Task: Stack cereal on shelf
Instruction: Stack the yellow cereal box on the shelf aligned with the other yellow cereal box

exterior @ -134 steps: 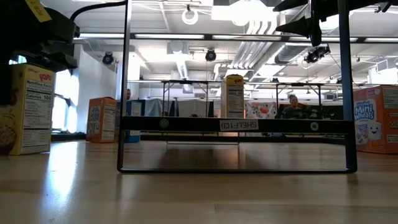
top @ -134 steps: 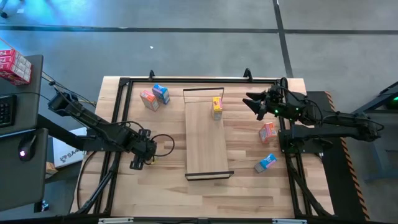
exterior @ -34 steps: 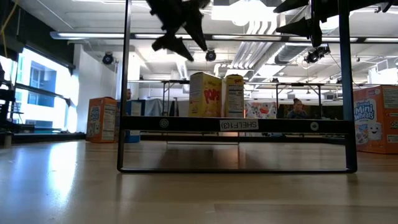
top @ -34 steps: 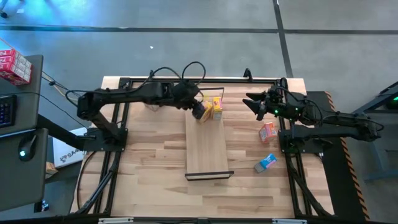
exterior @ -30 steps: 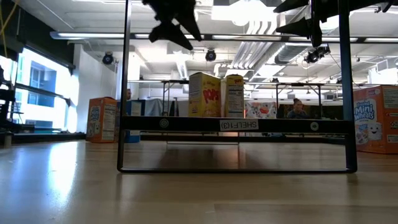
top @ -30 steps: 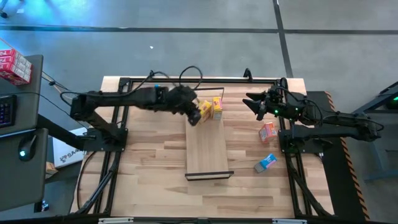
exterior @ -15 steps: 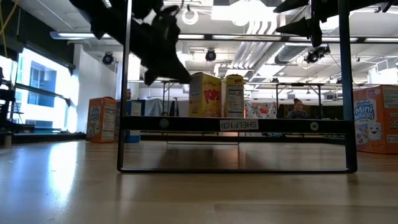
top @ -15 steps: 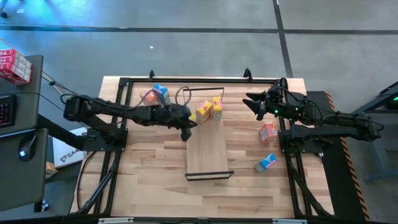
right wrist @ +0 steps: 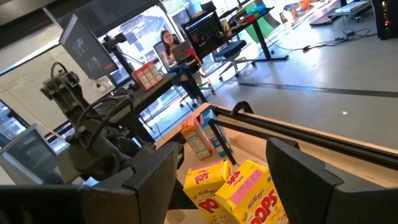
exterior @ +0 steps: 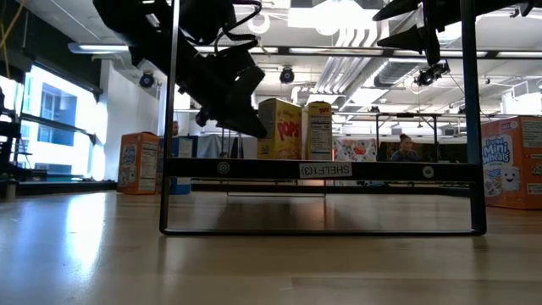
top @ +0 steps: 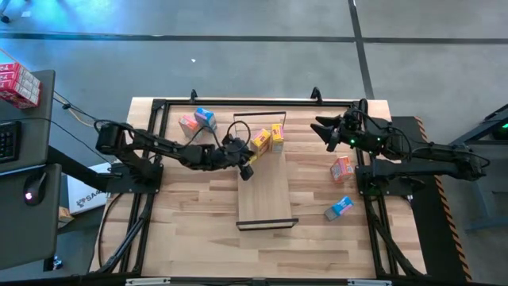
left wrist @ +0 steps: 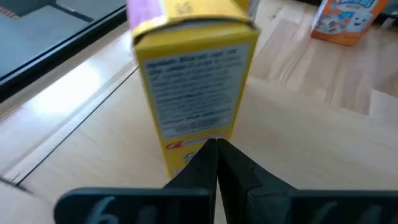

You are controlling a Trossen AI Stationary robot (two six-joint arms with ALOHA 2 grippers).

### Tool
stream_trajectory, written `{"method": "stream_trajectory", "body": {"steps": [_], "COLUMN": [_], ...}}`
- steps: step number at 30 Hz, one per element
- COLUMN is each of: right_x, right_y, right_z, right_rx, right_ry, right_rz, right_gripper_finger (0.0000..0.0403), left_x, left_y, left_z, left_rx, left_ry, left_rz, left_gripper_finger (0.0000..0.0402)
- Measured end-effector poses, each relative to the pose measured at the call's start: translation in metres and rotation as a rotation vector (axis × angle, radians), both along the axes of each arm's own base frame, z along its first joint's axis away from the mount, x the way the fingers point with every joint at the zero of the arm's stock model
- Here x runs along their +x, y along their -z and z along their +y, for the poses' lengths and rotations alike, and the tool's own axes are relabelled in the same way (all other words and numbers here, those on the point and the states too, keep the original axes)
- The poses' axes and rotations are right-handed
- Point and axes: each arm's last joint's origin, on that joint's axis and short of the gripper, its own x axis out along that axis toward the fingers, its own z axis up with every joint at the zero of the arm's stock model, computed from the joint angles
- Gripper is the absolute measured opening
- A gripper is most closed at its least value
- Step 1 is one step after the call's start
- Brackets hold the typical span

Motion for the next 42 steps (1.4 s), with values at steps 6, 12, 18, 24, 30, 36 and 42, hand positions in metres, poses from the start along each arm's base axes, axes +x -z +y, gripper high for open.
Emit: {"method": "stream_trajectory", "body": {"steps": [6, 12, 18, 24, 30, 36, 42], "right_x": [0.000, 0.000, 0.000, 0.000, 0.000, 0.003, 0.013], "right_y": [0.000, 0.000, 0.000, 0.000, 0.000, 0.002, 0.009], "right_z": [0.000, 0.000, 0.000, 0.000, 0.000, 0.000, 0.000], "right_rx": [0.000, 0.000, 0.000, 0.000, 0.001, 0.100, 0.153], "right_ry": [0.000, 0.000, 0.000, 0.000, 0.000, -0.004, -0.072], "right_rz": [0.000, 0.000, 0.000, 0.000, 0.000, -0.036, 0.001], "right_gripper_finger": [0.0241, 0.0241, 0.0241, 0.0241, 0.0241, 0.0241, 0.0241], "left_x": [0.004, 0.006, 0.008, 0.013, 0.016, 0.010, -0.014], "left_y": [0.004, 0.002, 0.000, 0.004, 0.009, -0.009, -0.027], "left_z": [0.000, 0.001, 0.010, 0.013, 0.013, 0.019, 0.017], "left_rx": [0.007, 0.010, 0.007, -0.077, -0.103, -0.139, -0.065], "left_ry": [0.017, 0.014, -0.004, 0.059, 0.057, 0.111, 0.225], "left_rz": [-0.018, -0.043, -0.081, -0.129, -0.146, -0.190, -0.002], "left_gripper_finger": [0.0000, 0.0000, 0.0000, 0.0000, 0.0000, 0.0000, 0.0000]}}
